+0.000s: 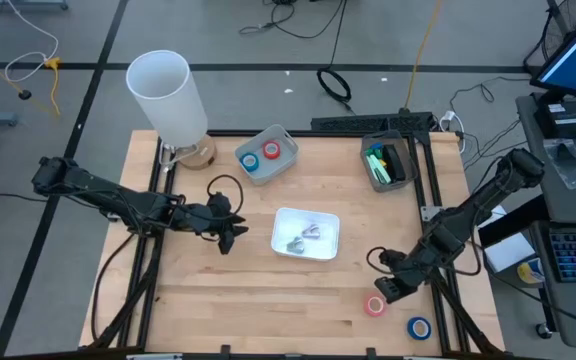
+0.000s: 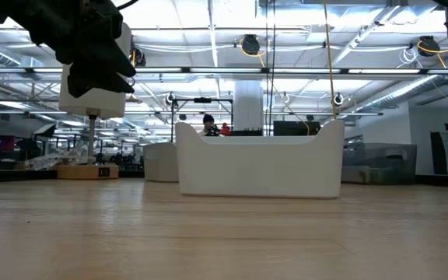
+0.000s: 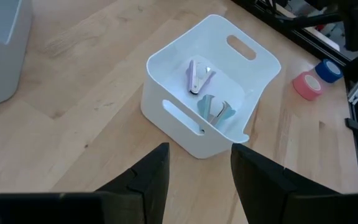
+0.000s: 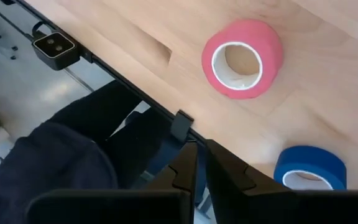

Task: Pick and place Stapler, Stapler remover, tape
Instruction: Put the pink tape into the gray bin

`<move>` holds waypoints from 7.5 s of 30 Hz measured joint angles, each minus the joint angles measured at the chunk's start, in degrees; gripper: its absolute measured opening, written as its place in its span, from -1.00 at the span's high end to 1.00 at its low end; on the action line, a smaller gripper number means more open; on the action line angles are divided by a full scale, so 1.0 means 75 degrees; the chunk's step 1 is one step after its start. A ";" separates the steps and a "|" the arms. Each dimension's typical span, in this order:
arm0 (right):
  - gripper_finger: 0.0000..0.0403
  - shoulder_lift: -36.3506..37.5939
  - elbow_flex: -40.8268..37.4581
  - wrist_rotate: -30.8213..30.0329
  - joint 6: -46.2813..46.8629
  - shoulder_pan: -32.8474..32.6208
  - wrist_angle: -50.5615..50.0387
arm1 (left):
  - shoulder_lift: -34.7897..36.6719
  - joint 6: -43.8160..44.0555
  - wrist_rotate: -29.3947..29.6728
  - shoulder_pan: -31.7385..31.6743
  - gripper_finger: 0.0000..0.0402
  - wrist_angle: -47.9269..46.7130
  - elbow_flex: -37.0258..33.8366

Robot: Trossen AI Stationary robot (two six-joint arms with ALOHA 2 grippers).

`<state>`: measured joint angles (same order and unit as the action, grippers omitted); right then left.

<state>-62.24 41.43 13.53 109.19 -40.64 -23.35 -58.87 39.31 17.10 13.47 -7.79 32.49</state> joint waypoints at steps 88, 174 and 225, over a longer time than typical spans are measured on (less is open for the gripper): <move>0.84 -0.3099 -0.0017 0.0276 -0.1666 0.0182 0.0413 | -0.0003 -0.0207 0.0137 -0.0002 0.15 0.0042 0.0006; 0.43 -0.4025 0.2553 0.0185 -0.9491 0.5800 0.6739 | -0.2215 -0.1116 -0.0850 -0.0175 0.83 0.4384 0.1498; 0.29 0.1481 -0.1179 -0.0022 -1.0967 0.6070 0.5528 | -0.6400 -0.0373 0.0157 -0.4482 0.82 -0.2583 0.5625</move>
<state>-51.13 32.58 13.37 26.93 4.89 18.11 -106.87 36.51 18.28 -20.14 -27.16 74.67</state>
